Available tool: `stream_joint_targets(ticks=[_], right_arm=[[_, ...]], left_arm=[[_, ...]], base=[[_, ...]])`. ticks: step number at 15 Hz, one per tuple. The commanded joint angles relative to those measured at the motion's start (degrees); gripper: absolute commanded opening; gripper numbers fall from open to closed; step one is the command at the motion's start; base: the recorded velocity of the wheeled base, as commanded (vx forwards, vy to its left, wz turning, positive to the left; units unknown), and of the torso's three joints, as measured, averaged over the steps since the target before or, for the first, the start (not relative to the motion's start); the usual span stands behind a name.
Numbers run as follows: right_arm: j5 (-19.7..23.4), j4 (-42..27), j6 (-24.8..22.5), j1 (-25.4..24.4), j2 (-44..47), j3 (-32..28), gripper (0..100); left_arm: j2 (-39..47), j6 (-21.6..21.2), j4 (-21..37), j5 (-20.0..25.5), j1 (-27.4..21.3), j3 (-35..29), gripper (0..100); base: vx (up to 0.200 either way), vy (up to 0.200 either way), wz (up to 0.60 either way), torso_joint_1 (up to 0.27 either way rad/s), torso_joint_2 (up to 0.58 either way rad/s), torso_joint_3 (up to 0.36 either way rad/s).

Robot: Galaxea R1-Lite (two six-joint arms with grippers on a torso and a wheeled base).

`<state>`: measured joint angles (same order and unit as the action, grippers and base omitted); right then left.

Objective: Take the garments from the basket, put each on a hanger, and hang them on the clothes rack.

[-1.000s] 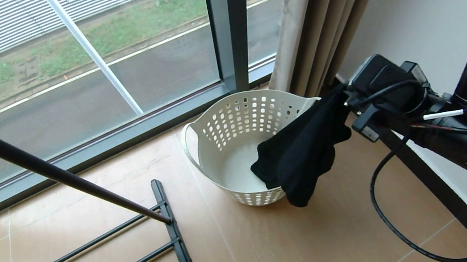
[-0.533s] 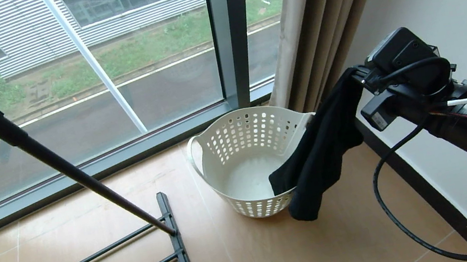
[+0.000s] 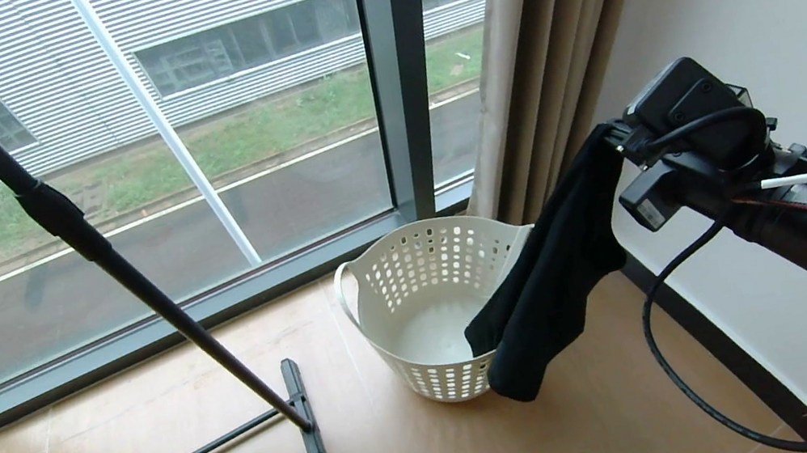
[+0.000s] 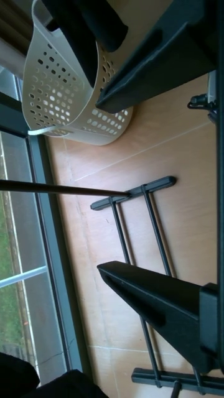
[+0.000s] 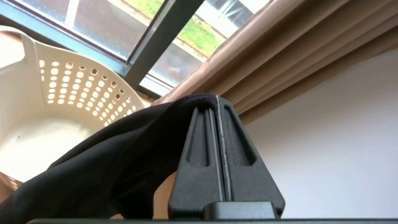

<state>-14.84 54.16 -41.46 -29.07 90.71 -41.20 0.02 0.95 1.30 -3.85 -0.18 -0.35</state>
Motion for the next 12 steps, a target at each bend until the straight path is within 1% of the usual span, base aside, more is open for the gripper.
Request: stream_joint_targets(ticks=[1, 4, 12], right_arm=[[-0.02, 0.07, -0.02, -0.02, 0.17, 0.16, 0], [0.07, 0.07, -0.02, -0.02, 0.17, 0.25, 0], [0.07, 0.07, -0.11, -0.02, 0.34, 0.51, 0]], left_arm=[[-0.02, 0.02, -0.07, -0.01, 0.01, 0.00, 100], [-0.02, 0.02, -0.07, -0.01, 0.01, 0.00, 100], [-0.02, 0.02, -0.07, -0.01, 0.01, 0.00, 100]], base=[[0.000, 0.000, 0.00, 0.129, -0.32, 0.007], [0.000, 0.000, 0.00, 0.168, -0.43, -0.038], [0.000, 0.000, 0.00, 0.211, -0.49, -0.079]])
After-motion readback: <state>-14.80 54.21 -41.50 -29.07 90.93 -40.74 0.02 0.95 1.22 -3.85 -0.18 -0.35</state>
